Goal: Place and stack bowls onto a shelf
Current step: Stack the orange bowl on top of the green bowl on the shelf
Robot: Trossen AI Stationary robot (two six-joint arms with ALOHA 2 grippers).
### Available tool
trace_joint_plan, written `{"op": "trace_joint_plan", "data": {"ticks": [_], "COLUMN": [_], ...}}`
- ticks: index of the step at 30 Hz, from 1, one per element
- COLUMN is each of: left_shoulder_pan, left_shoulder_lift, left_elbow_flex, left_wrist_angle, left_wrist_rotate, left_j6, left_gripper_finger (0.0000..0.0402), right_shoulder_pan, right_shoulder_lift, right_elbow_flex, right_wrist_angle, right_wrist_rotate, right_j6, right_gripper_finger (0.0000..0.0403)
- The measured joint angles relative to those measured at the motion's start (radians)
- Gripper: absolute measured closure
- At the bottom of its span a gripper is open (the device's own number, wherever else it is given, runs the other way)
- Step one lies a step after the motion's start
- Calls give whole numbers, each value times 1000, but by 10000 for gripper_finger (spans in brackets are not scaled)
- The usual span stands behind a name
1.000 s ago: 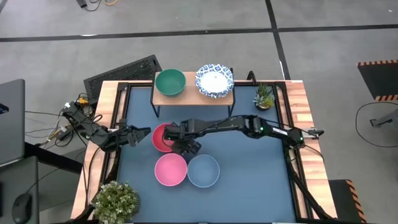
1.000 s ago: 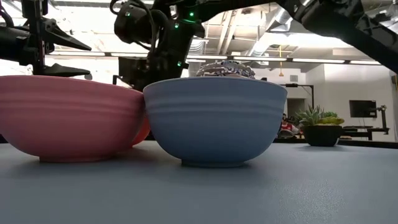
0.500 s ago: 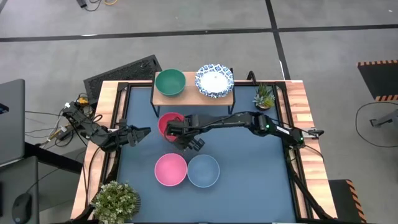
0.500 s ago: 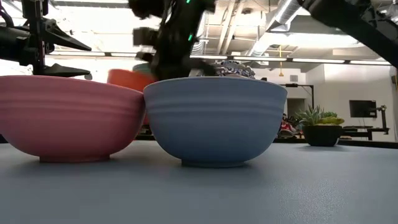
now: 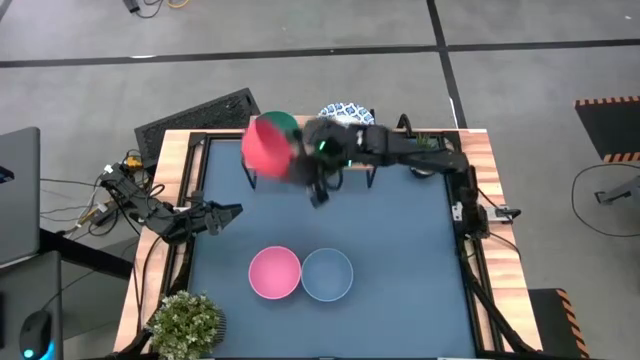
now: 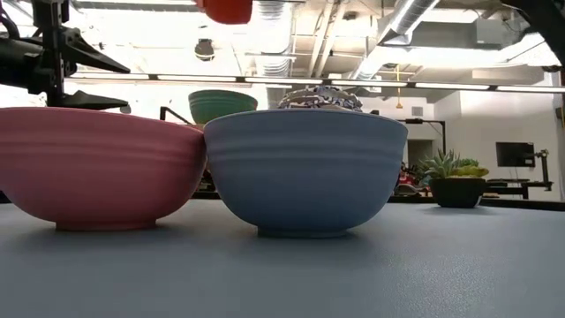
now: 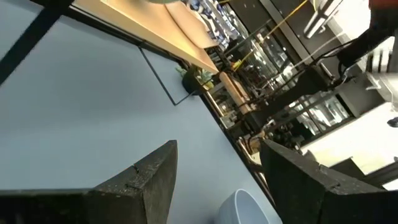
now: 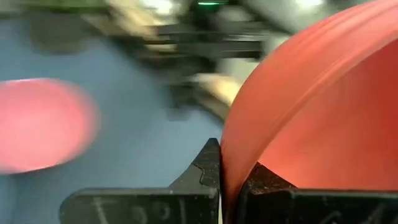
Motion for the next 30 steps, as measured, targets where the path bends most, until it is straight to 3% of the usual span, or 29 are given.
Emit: {"op": "trace_joint_plan", "data": {"ticks": [3,7,25,30], "left_shoulder_pan": [0,0,0,0], "left_shoulder_lift": [0,0,0,0], "left_elbow_flex": [0,0,0,0], "left_wrist_angle": [-2,-3,-4,-4], "left_wrist_rotate": [-15,-18,-43,-58], "left_j6": [-1,-13,-29,-29], "left_gripper_finger": [187,187,187,187], "right_shoulder_pan": [-57,-127,-213,-211], "right_shoulder_lift": [-1,44,191,191], "right_elbow_flex": [1,3,-2,-2], "right_wrist_angle": [114,180,8,24], "right_wrist_rotate": [63,65,90,91], "right_j6": [-19,-13,-64,-84], "right_gripper_finger": [379,379,379,340]}}
